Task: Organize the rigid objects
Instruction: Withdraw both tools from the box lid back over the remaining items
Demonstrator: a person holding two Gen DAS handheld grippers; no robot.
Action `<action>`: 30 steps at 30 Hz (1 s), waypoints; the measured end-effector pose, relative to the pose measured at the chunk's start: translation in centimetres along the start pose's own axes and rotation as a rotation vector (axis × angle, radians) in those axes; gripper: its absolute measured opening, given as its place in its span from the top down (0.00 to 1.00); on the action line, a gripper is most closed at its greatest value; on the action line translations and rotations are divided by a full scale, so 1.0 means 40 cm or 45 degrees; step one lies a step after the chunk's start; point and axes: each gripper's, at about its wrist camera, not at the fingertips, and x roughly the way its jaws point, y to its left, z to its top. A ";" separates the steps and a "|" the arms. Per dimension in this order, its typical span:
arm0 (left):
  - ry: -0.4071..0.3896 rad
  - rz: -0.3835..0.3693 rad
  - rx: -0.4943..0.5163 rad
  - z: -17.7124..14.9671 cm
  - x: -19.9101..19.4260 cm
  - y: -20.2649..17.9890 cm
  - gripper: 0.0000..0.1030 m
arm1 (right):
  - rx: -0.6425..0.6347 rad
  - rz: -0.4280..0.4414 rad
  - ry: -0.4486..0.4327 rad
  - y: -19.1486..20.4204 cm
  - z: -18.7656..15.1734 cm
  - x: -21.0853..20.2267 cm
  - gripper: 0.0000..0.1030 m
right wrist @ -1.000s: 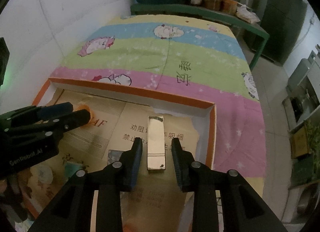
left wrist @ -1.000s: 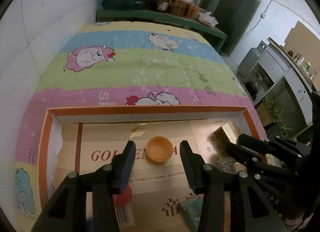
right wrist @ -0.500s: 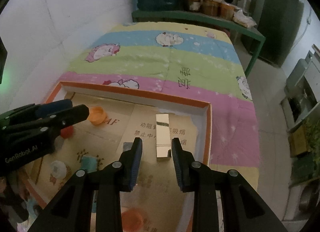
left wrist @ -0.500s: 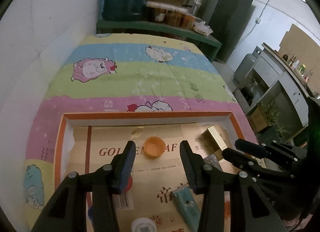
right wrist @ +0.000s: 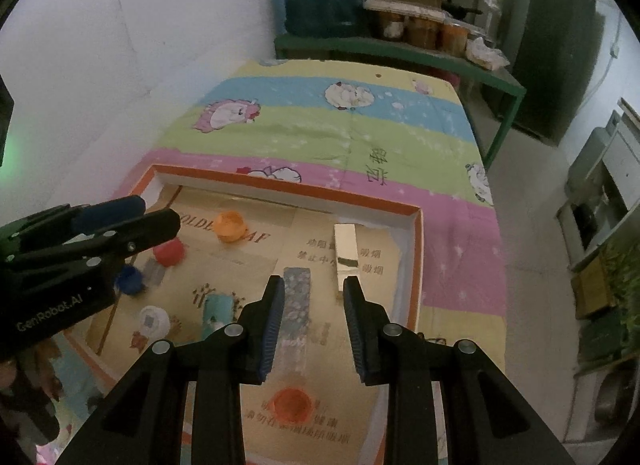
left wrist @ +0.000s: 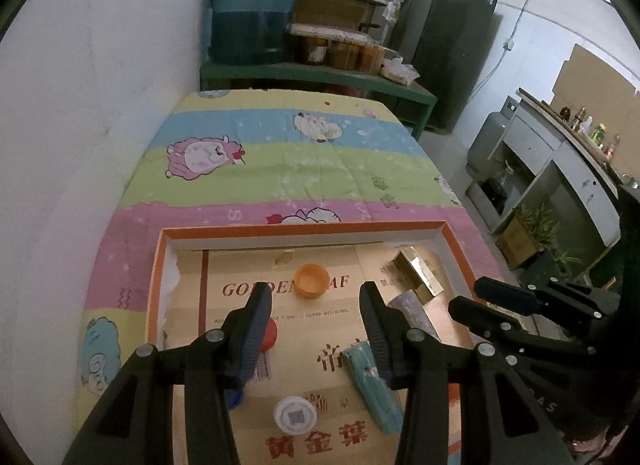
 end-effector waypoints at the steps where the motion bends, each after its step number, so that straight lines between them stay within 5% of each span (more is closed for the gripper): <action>1: -0.004 0.000 0.000 -0.002 -0.007 0.000 0.56 | 0.001 -0.001 -0.002 0.002 -0.003 -0.006 0.70; 30: -0.170 0.038 0.102 -0.109 -0.245 -0.025 0.56 | -0.014 0.029 -0.094 0.107 -0.107 -0.184 0.70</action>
